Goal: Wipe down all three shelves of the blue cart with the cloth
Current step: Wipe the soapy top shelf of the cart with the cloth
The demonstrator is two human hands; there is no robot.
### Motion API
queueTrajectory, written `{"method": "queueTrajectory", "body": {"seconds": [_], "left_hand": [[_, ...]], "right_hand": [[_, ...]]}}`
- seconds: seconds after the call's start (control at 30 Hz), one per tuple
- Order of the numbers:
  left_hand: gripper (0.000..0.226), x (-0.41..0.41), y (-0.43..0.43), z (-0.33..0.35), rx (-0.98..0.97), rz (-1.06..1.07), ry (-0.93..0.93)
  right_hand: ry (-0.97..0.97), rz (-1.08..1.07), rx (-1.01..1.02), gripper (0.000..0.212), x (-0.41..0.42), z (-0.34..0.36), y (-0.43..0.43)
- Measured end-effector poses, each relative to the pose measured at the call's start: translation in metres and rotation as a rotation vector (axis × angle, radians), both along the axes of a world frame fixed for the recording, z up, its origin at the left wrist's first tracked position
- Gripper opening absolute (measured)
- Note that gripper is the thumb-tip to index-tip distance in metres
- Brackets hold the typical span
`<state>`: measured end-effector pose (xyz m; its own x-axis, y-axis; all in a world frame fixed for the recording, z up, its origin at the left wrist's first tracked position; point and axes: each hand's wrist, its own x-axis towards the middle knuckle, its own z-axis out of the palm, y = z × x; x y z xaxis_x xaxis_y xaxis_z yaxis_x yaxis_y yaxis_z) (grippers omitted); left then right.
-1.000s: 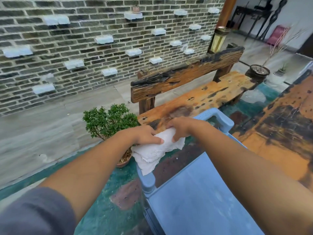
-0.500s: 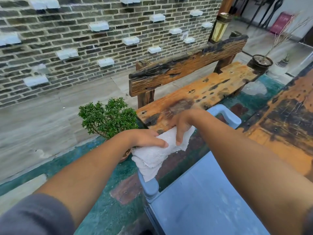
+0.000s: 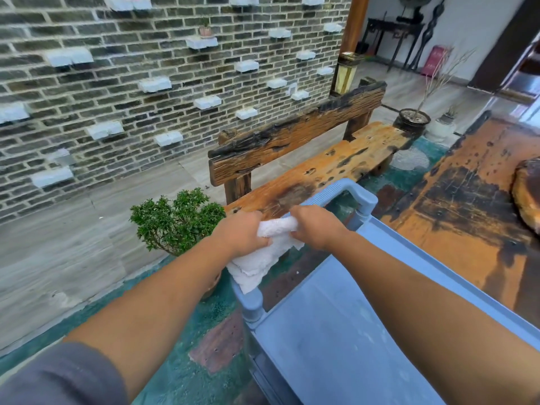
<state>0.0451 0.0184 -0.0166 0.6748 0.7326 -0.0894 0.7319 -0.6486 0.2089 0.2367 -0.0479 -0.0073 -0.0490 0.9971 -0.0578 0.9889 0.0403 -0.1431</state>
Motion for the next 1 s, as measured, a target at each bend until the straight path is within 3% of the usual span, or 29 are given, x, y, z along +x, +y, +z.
{"method": "queueTrajectory", "body": {"seconds": [0.23,0.47,0.67,0.87,1.0], "left_hand": [[0.028,0.023,-0.031,0.032,-0.100,-0.221,0.070],[0.024,0.095,-0.083,0.046,-0.230,-0.481,0.010],[0.019,0.151,-0.132,0.037,-0.334,-0.608,-0.023],[0.021,0.175,-0.151,0.020,-0.388,-0.740,0.070],[0.024,0.169,-0.149,0.004,-0.473,-0.816,0.213]], "right_hand": [[0.083,-0.113,0.002,0.017,0.034,0.017,-0.077],[0.078,-0.382,0.014,0.015,0.097,0.024,-0.193],[0.238,-0.622,0.036,0.011,0.113,0.018,-0.292],[0.338,-0.799,0.039,0.013,0.095,-0.001,-0.338],[0.415,-0.828,-0.051,0.027,0.072,-0.025,-0.344]]}}
